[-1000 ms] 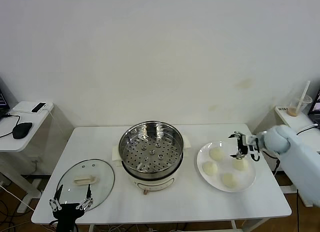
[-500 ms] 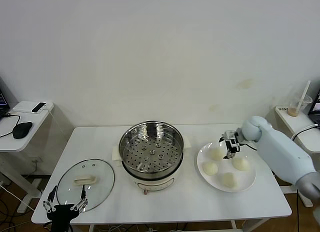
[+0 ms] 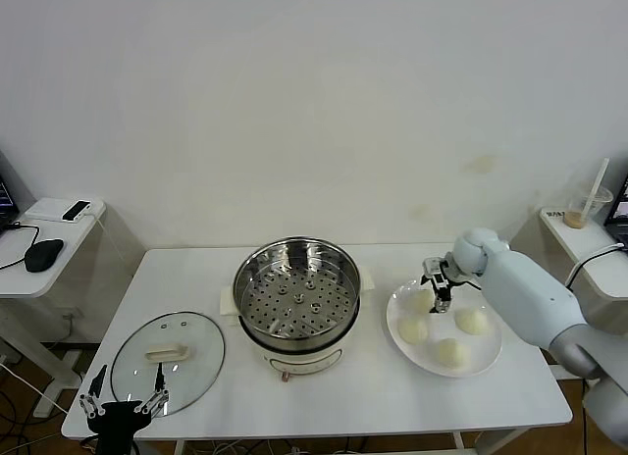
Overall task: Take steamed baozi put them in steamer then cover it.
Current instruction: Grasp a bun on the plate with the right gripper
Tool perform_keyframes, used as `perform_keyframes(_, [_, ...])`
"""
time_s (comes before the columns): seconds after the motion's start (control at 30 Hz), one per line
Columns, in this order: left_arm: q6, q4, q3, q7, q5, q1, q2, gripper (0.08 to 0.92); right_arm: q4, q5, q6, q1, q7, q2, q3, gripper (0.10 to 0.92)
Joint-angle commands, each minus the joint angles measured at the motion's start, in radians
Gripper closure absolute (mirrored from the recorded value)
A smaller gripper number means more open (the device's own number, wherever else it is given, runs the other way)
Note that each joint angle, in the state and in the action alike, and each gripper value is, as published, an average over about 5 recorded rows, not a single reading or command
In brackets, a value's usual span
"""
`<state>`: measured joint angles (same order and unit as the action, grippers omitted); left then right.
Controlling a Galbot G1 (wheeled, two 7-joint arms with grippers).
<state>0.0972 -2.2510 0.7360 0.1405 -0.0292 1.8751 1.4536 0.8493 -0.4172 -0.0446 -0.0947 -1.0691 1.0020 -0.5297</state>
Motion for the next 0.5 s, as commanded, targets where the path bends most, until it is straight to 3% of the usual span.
perform_keyframes(0.03, [0.000, 0.000, 0.001, 0.000, 0.000, 0.000, 0.000, 0.177, -0.027, -0.010, 0.002, 0.011, -0.002, 0.024, -0.013, 0.343])
perform_keyframes(0.23, [0.000, 0.000, -0.001, 0.002, 0.000, -0.001, 0.000, 0.177, -0.026, -0.007, -0.004, 0.013, -0.005, 0.018, -0.014, 0.438])
perform_keyframes(0.5, [0.000, -0.002, -0.002, 0.003, 0.000, 0.000, 0.000, 0.177, -0.020, 0.002, 0.008, 0.035, -0.027, 0.008, -0.022, 0.479])
